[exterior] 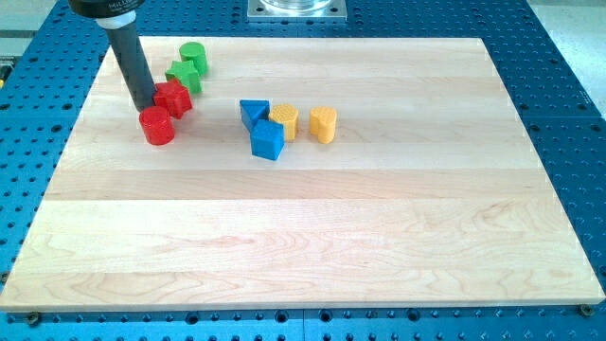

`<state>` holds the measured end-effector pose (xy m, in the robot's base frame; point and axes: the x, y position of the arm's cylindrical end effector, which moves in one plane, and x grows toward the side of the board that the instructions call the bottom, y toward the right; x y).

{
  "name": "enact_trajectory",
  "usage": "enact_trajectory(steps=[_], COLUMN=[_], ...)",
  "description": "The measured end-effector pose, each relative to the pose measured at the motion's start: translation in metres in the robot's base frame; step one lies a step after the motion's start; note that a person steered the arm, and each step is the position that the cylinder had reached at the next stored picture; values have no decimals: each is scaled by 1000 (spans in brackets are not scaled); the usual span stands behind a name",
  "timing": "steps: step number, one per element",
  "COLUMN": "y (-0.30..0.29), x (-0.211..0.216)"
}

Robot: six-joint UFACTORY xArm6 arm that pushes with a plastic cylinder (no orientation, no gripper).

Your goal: Push the red circle below the red star

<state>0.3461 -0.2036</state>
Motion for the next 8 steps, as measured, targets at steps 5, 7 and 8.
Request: enact_trajectory(steps=[5, 7, 8], y=[0, 16, 25], x=[59, 76, 91])
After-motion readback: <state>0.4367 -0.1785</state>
